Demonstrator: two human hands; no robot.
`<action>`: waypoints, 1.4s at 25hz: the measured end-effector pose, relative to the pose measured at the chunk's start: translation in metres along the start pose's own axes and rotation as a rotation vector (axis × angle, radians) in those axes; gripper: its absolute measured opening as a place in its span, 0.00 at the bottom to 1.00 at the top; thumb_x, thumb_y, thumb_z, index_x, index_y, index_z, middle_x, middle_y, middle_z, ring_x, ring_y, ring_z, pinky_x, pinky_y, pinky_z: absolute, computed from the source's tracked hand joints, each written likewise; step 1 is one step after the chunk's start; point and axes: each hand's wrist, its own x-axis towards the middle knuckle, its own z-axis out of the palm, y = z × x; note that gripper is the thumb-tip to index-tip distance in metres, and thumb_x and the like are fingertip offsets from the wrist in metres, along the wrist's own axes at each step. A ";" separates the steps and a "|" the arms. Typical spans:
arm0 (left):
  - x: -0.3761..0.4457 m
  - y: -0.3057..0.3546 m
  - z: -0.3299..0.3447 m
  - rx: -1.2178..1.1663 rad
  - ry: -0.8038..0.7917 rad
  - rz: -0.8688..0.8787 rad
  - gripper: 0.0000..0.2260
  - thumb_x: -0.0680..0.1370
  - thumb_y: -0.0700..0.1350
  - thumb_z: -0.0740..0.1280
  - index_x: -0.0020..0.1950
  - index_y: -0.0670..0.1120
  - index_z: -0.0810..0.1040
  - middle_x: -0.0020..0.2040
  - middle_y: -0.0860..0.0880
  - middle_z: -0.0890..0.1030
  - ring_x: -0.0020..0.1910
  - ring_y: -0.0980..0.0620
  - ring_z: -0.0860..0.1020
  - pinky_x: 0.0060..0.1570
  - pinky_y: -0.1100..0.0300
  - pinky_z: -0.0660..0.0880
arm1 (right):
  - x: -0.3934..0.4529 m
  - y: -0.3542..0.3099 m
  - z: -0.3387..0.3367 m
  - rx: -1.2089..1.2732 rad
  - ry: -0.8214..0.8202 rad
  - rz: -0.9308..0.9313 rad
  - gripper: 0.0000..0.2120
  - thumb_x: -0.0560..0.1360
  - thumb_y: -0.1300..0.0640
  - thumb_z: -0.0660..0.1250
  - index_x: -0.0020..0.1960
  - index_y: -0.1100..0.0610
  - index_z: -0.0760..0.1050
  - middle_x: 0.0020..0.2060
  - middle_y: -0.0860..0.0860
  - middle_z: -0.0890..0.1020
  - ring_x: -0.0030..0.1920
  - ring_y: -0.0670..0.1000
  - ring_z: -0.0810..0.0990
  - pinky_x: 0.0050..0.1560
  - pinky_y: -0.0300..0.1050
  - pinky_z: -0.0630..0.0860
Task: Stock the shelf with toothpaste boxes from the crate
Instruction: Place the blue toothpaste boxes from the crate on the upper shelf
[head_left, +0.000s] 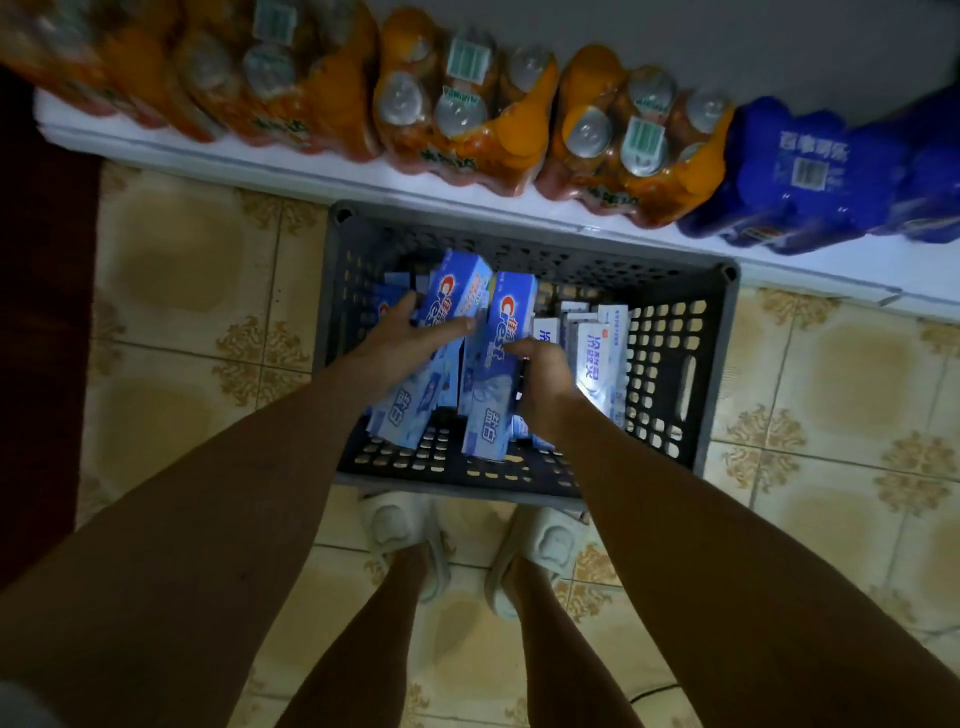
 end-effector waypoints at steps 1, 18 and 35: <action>-0.014 0.007 0.001 0.008 -0.018 0.006 0.41 0.62 0.70 0.74 0.71 0.54 0.69 0.63 0.51 0.79 0.58 0.50 0.80 0.61 0.47 0.76 | -0.015 -0.005 0.002 0.057 -0.036 0.025 0.10 0.75 0.59 0.60 0.54 0.59 0.76 0.43 0.55 0.83 0.42 0.56 0.81 0.53 0.54 0.76; -0.349 0.174 -0.009 -0.470 -0.035 0.054 0.22 0.81 0.55 0.61 0.68 0.42 0.74 0.62 0.40 0.81 0.58 0.40 0.81 0.55 0.45 0.79 | -0.383 -0.108 0.031 -0.020 -0.210 -0.220 0.32 0.69 0.52 0.65 0.70 0.65 0.65 0.61 0.66 0.78 0.52 0.62 0.80 0.53 0.59 0.79; -0.558 0.399 -0.082 -0.913 0.102 0.660 0.22 0.81 0.56 0.62 0.70 0.44 0.69 0.62 0.42 0.81 0.59 0.42 0.81 0.59 0.39 0.76 | -0.664 -0.262 0.098 -0.610 -0.209 -0.845 0.33 0.63 0.53 0.82 0.61 0.54 0.68 0.50 0.52 0.85 0.47 0.55 0.85 0.51 0.57 0.82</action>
